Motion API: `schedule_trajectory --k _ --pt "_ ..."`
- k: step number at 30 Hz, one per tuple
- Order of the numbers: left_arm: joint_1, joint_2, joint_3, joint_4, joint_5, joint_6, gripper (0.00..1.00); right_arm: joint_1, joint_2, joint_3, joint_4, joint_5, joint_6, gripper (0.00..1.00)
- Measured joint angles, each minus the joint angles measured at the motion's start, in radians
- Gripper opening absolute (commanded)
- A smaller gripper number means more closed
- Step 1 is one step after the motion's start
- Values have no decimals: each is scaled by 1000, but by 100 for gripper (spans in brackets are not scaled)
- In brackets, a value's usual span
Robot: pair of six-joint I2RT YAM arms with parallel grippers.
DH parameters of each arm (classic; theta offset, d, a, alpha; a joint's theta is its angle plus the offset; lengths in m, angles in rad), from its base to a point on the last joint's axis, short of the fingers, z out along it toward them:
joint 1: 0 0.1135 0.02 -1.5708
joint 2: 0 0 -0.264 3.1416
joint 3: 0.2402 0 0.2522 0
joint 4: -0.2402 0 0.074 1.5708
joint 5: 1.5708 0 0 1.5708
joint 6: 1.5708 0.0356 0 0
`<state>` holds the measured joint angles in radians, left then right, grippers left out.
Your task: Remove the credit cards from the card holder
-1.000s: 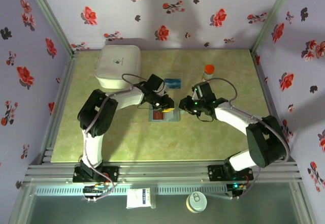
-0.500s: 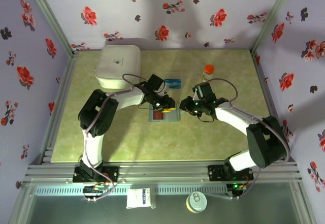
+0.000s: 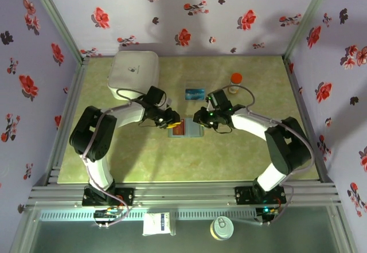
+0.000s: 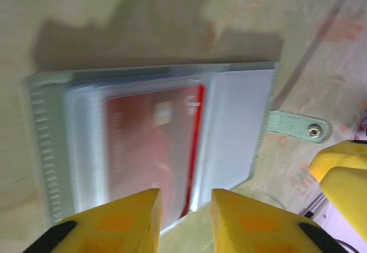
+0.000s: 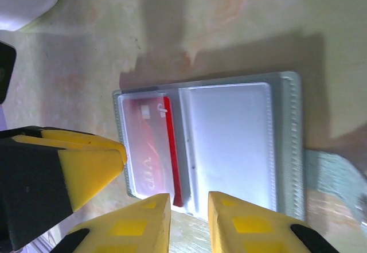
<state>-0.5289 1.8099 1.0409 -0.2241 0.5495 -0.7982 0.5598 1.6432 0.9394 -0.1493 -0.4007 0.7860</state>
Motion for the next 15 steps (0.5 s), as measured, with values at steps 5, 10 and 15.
schedule_trajectory --k 5,10,15 --pt "38 -9 -45 4 -6 11 27 27 60 51 2 -7 1 25" --pt "47 -8 -49 15 -6 22 23 35 83 72 2 -18 3 25" --pt "47 4 -47 26 -6 27 20 36 91 80 1 -19 3 25"
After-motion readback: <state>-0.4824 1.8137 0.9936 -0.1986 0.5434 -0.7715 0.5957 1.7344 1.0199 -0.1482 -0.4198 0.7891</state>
